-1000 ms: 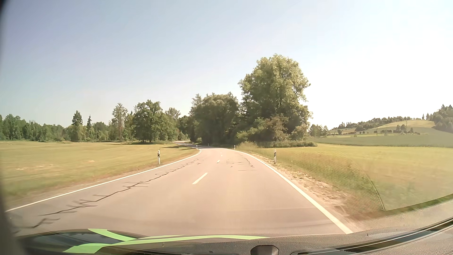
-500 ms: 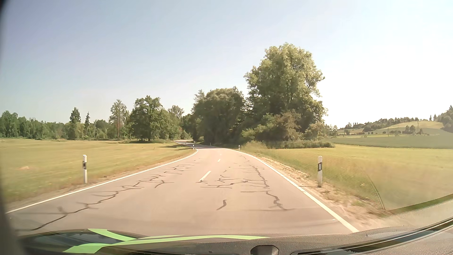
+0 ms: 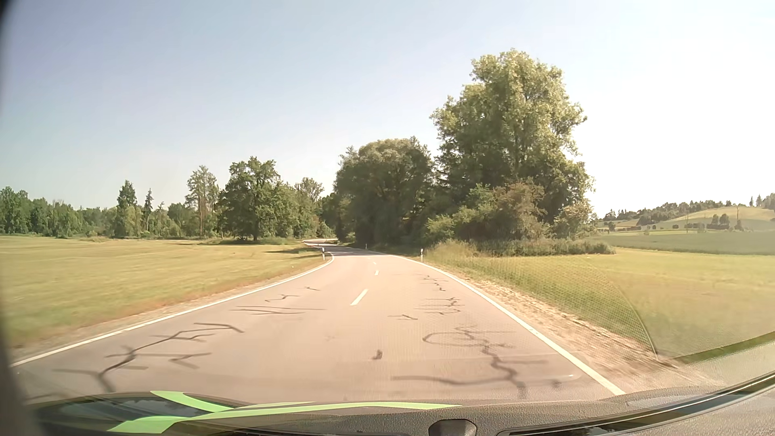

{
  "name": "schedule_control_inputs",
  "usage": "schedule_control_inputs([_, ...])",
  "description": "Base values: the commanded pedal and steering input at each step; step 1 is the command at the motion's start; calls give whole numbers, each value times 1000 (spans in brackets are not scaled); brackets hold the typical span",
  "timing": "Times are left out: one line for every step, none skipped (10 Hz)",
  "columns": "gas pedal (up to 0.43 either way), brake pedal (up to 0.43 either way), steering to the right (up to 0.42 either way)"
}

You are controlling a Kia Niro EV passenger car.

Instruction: Follow the waypoints while adhering to traffic rules and regulations

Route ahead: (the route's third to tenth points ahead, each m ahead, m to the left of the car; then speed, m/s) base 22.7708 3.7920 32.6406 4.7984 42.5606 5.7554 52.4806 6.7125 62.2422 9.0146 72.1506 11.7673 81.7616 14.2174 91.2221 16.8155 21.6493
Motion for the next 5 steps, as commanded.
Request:
schedule_control_inputs([248, 0, -15])
schedule_control_inputs([248, 0, -16])
schedule_control_inputs([248, 0, -17])
schedule_control_inputs([248, 0, -17])
schedule_control_inputs([248, 0, -17])
